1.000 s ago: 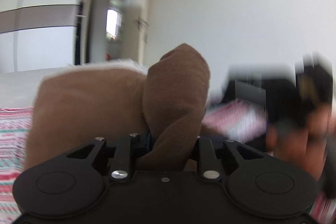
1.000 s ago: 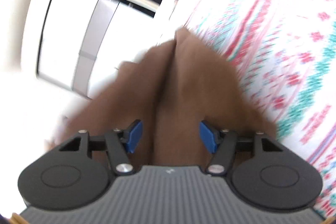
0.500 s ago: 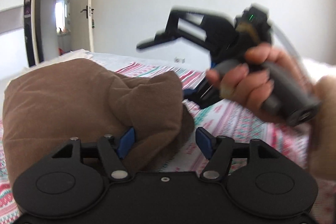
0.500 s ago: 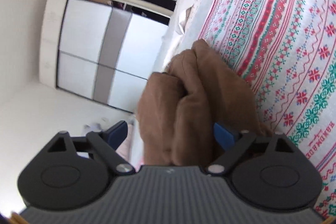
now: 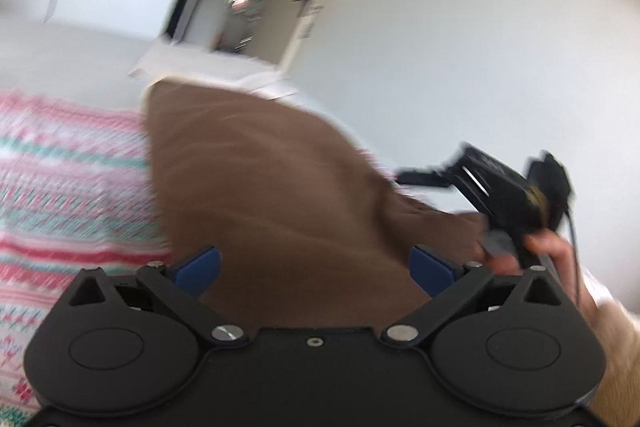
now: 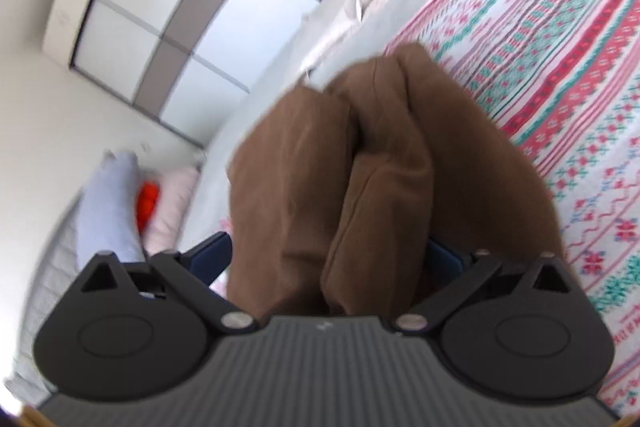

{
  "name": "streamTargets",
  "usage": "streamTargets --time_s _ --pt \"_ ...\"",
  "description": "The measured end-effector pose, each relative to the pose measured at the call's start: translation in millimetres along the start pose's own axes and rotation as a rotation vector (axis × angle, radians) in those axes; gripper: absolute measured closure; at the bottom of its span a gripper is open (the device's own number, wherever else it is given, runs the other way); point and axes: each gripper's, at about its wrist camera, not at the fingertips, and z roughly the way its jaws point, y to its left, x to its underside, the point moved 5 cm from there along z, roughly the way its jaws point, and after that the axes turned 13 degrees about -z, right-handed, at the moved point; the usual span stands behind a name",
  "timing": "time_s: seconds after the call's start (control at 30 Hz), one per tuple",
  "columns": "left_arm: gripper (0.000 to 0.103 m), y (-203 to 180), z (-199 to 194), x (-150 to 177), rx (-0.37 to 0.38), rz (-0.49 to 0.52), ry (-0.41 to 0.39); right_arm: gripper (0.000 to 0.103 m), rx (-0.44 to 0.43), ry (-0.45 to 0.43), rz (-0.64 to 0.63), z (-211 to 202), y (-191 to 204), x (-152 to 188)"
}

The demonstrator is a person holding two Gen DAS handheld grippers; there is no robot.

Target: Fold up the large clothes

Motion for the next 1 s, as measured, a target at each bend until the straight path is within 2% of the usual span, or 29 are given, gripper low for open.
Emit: streamTargets --time_s 0.07,0.13,0.17,0.2,0.23,0.33,0.43,0.53,0.6,0.67,0.73,0.77,0.8,0.83,0.9,0.97,1.0 --pt "0.001 20.8 6.9 -4.1 -0.049 -0.103 0.005 0.016 0.006 0.056 -0.026 17.1 4.4 8.8" --pt "0.001 36.2 16.7 -11.1 -0.075 -0.205 0.017 0.065 0.042 0.059 -0.051 26.4 7.6 14.1" --pt "0.001 43.2 18.0 -13.4 -0.08 -0.247 0.018 0.069 0.055 0.049 -0.05 26.6 9.1 14.7" --pt "0.001 46.8 21.3 -13.6 -0.079 -0.278 0.017 0.08 0.043 0.024 -0.057 23.4 13.0 13.6" --pt "0.001 49.2 21.9 -15.7 -0.077 -0.302 0.014 0.085 0.017 -0.006 -0.057 18.0 16.8 10.9" --pt "0.001 47.3 30.2 -24.8 -0.052 -0.343 -0.006 0.088 -0.133 -0.11 -0.016 -11.4 28.2 -6.8" --pt "0.001 38.6 37.7 -29.2 -0.013 -0.366 -0.01 0.089 -0.189 -0.199 -0.029 -42.3 31.3 -22.6" --pt "0.001 32.1 52.8 -29.3 0.001 -0.368 0.016 0.089 -0.171 -0.233 0.016 -60.5 0.1 -28.8" --pt "0.001 30.9 66.1 -26.3 0.004 -0.37 0.046 0.088 -0.084 -0.207 0.063 -61.5 -37.1 -24.1" --pt "0.0 34.9 86.2 -20.8 0.023 -0.398 0.098 0.08 0.049 -0.126 0.065 -52.3 -70.3 -10.8" --pt "0.0 41.0 101.8 -15.0 0.072 -0.48 0.138 0.056 0.13 -0.061 0.074 -42.0 -91.8 4.9" --pt "0.0 44.9 107.5 -12.8 0.103 -0.528 0.149 0.05 0.121 -0.067 0.066 -41.7 -96.2 10.1" --pt "0.0 47.1 110.6 -12.2 0.125 -0.556 0.148 0.028 0.127 -0.065 0.069 -43.0 -100.7 12.8" --pt "0.0 46.8 111.4 -12.3 0.14 -0.566 0.145 0.013 0.138 -0.064 0.082 -45.0 -105.7 14.4" --pt "0.0 43.5 115.2 -12.1 0.14 -0.567 0.156 0.012 0.082 -0.064 0.12 -45.0 -115.8 17.4" --pt "0.0 41.9 120.2 -11.5 0.14 -0.576 0.178 0.013 -0.023 -0.058 0.172 -40.0 -121.7 22.1" --pt "0.001 40.9 121.3 -11.8 0.14 -0.579 0.192 0.017 -0.088 -0.056 0.187 -37.4 -123.9 24.2"
